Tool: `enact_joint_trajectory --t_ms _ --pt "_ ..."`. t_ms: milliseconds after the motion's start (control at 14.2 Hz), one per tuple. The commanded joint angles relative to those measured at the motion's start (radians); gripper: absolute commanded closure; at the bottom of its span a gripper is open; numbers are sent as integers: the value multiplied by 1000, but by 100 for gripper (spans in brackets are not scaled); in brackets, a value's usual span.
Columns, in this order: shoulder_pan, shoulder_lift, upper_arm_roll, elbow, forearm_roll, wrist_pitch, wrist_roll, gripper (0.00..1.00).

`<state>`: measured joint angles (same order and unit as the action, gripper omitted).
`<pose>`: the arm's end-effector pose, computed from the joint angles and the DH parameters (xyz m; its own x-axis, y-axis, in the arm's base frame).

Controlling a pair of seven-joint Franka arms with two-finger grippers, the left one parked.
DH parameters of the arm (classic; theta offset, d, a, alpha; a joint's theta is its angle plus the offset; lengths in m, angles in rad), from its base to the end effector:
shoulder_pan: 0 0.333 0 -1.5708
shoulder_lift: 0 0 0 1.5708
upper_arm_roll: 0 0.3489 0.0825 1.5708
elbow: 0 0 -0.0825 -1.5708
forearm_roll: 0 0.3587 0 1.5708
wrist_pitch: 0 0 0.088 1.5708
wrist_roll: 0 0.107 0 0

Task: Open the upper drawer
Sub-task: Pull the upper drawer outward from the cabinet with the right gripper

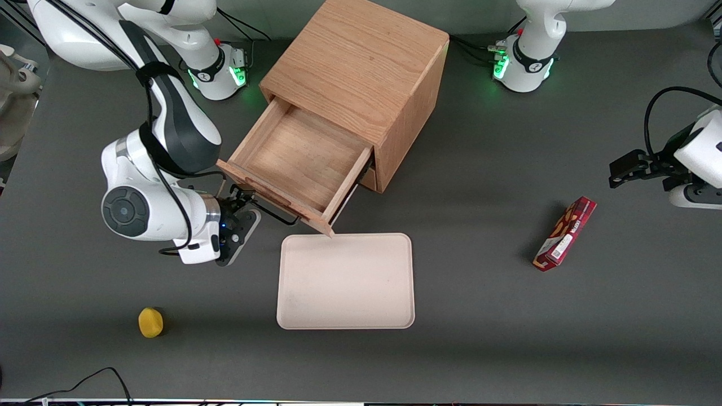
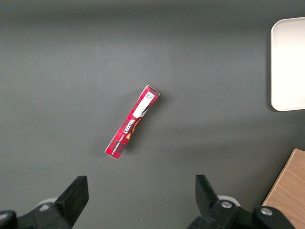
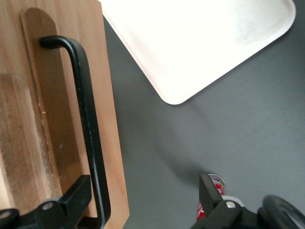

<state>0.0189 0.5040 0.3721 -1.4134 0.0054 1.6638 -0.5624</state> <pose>0.6284 0.2071 0.4466 0.5861 0.8054 -0.0889 0.7642 -0.5859 -0.2696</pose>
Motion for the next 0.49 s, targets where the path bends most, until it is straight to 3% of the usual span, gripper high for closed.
enact_joint_trajectory --t_ms 0,421 --pt "7 21 -4 41 -21 -27 -21 0" --pt "10 -63 -50 128 -27 -107 -2 0"
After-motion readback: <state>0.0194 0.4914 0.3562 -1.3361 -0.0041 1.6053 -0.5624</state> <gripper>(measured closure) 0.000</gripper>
